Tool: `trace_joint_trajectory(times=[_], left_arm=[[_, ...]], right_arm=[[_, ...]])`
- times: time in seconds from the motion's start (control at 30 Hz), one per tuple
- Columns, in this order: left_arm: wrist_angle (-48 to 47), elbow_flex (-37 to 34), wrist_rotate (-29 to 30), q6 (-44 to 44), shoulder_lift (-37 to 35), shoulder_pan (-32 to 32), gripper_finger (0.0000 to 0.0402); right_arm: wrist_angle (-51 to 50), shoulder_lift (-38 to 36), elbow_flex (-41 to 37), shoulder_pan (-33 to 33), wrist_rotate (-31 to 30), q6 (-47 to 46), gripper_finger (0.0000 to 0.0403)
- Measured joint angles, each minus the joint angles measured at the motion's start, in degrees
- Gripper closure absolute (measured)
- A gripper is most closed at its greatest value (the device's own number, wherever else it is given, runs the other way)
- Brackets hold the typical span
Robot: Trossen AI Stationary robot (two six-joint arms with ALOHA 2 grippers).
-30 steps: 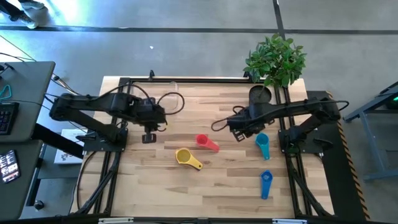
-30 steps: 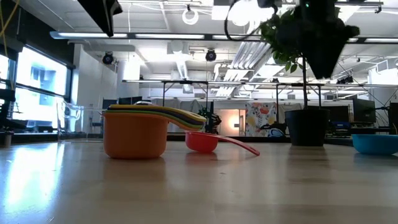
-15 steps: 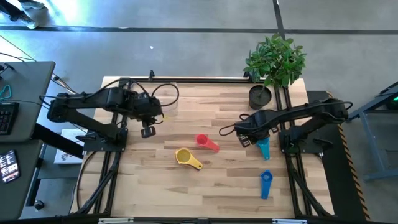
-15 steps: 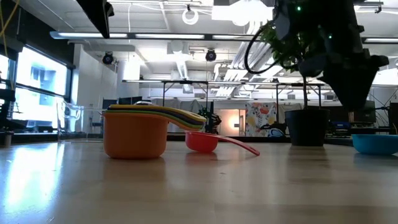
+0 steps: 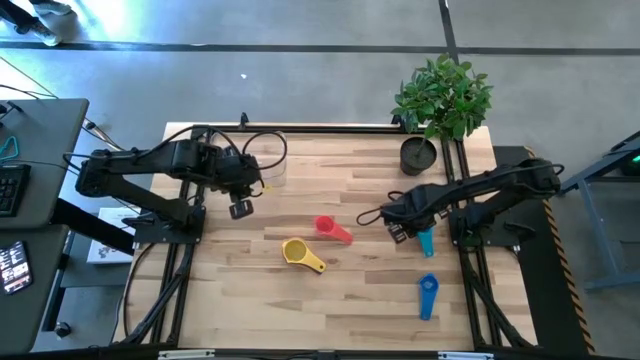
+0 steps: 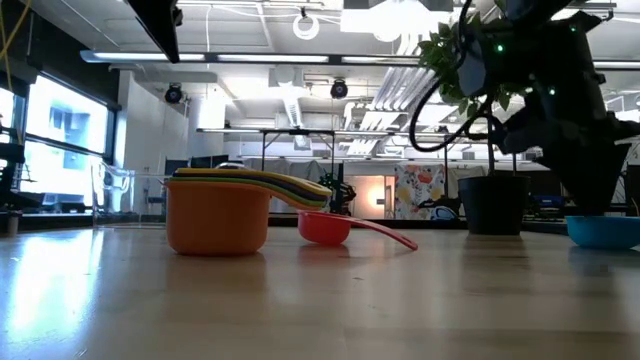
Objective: Nest measuring cups in basket
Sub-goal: Stack the light blue measuring cup on top of the yellow measuring cup
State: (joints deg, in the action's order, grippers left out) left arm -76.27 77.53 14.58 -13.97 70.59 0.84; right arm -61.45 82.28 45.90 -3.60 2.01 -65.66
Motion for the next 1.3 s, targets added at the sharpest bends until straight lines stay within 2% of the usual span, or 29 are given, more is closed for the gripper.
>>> trace_joint_trajectory(times=[0.27,0.37,0.5,0.7,0.93,1.3], left_arm=[[0.00,0.00,1.48,-2.35,0.02,0.00,0.0316],[0.01,0.00,1.49,-2.41,0.02,0.00,0.0316],[0.02,-0.01,1.48,-2.41,0.02,0.00,0.0316],[-0.45,0.00,1.48,-2.75,0.05,0.00,0.0316],[-3.82,-0.01,1.37,-4.52,-1.17,0.00,0.0316],[-6.29,-0.01,1.04,-4.97,-6.29,0.00,0.0316]], right_arm=[[3.04,0.02,-4.10,0.00,0.12,-1.25,0.0294],[3.19,0.02,-4.10,0.00,0.12,-1.33,0.0322],[3.41,0.02,-4.10,0.00,0.10,-1.87,0.0386],[3.25,0.07,-3.16,-0.05,0.64,-2.92,0.0394],[3.38,0.07,5.90,-2.79,-1.02,-3.54,0.0400],[4.68,0.26,25.87,-6.26,-14.42,-1.76,0.0402]])
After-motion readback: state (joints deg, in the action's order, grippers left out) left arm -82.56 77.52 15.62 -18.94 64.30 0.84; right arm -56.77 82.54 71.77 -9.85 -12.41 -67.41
